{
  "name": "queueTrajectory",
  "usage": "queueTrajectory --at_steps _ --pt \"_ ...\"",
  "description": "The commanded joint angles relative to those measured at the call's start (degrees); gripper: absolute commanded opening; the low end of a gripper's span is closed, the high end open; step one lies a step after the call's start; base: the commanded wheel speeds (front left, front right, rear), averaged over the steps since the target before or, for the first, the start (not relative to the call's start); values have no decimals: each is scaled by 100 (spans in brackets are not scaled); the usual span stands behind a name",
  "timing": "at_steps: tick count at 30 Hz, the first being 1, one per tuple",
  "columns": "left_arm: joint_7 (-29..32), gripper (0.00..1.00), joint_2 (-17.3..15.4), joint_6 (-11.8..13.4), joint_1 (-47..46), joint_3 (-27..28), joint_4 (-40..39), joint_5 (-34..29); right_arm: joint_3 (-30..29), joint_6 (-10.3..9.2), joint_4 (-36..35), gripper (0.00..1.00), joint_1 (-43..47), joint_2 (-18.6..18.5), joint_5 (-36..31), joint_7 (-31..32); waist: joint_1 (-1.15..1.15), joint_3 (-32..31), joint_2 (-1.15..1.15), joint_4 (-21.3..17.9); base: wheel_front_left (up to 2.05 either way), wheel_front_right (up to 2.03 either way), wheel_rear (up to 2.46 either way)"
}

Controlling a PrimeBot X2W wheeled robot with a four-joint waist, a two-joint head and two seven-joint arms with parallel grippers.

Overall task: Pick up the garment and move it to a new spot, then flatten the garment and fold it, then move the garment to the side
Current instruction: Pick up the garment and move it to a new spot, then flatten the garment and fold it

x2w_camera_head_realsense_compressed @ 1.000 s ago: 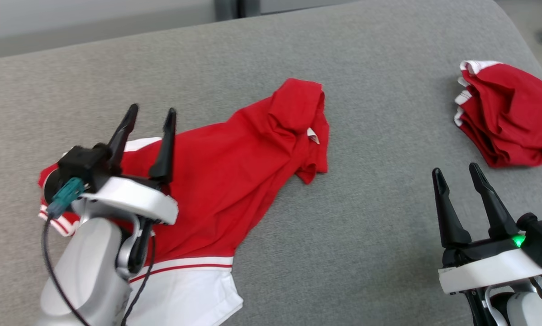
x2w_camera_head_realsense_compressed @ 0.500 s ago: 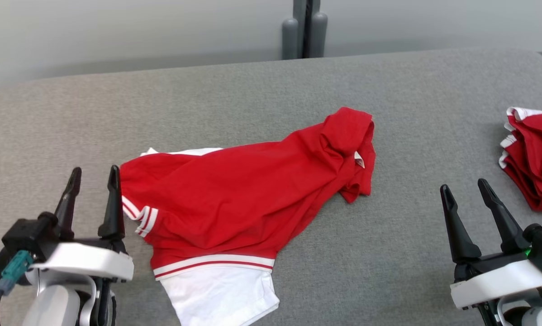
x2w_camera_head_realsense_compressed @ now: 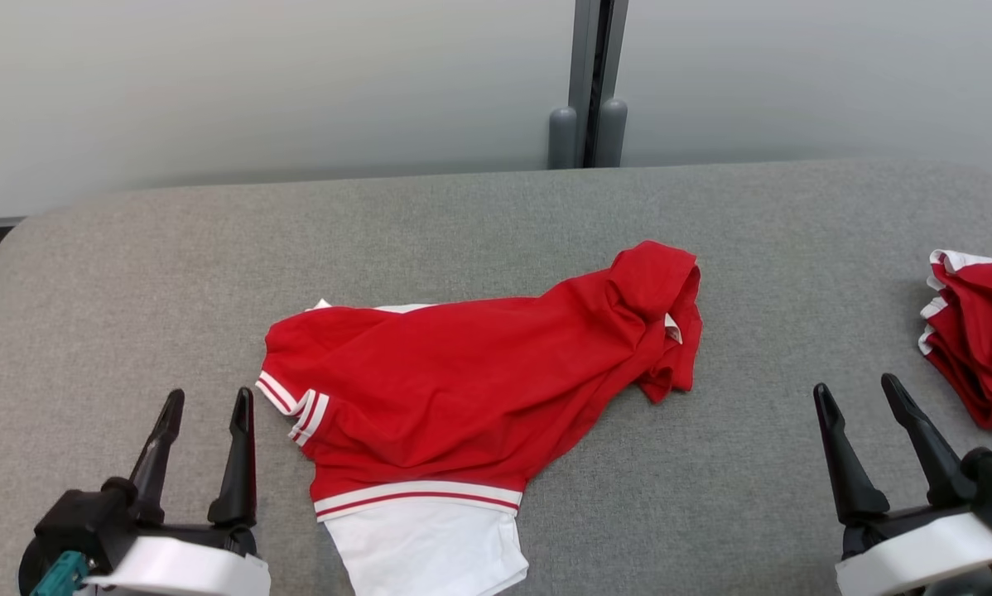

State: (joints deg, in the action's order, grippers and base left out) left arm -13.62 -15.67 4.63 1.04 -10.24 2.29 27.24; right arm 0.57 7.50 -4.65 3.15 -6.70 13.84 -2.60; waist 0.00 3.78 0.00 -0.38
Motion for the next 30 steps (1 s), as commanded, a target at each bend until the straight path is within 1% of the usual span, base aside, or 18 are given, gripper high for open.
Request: queueTrajectory --at_steps 1,6,14,30 --pt "10 100 -18 48 81 -5 -55 -18 -32 -1 -33 100 94 -9 -11 14 0 -84 0 5 0 0 0" --pt "95 100 -25 98 323 -64 -228 12 -110 -1 -128 100 314 22 -45 107 0 -217 0 -1 0 0 0" --pt "212 100 -87 172 459 -87 -351 26 -170 -1 -242 100 505 80 -73 191 0 -287 0 11 0 0 0" --pt "335 100 -105 254 439 -146 -419 39 -151 -1 -286 100 414 104 -77 200 0 -225 0 15 0 0 0"
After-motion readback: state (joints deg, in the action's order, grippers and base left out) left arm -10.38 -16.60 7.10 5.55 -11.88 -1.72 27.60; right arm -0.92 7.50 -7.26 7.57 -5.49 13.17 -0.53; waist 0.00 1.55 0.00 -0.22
